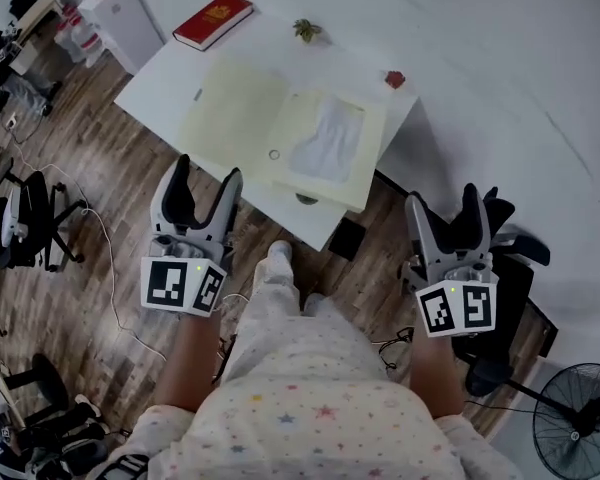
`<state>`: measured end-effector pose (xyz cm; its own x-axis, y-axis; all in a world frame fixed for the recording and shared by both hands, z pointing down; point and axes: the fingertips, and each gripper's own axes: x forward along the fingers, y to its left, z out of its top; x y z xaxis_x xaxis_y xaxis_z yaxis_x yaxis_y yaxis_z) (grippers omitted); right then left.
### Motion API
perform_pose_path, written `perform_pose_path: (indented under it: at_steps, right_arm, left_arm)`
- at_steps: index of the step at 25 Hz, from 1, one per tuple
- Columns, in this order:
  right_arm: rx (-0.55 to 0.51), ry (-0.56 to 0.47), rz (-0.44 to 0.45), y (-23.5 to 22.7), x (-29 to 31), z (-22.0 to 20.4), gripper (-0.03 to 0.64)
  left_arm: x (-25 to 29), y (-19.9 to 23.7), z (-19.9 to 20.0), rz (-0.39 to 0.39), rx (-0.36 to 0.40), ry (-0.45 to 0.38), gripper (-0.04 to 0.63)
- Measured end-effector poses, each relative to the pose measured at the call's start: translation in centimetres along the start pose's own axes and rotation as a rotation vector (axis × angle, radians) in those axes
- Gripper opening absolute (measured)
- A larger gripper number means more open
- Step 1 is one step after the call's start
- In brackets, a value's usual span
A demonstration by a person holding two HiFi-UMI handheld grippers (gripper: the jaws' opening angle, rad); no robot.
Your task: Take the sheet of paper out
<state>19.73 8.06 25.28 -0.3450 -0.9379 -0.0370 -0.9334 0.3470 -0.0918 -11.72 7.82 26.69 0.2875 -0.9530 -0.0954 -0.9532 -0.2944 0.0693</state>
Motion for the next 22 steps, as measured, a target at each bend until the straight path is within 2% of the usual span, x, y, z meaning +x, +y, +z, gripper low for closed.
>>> perform_pose_path:
  at_steps: [6,13,22]
  right_arm:
    - [-0.007,-0.041,-0.055,0.3,7.0,0.9,0.431]
    - [-0.003,-0.003,-0.124,1.4,11.3,0.1,0.431]
    - [0.005,0.048,-0.128,1.0,14.9,-1.2,0.431]
  left_arm:
    - [7.2,4.9,1.7,-0.071,0.020,-0.048,0.298]
    - [12.8,8.5,1.2,-0.152,-0.002,-0.021,0.298]
    - [15.8,10.4,-1.0,-0.152,-0.016,0.034,0.298]
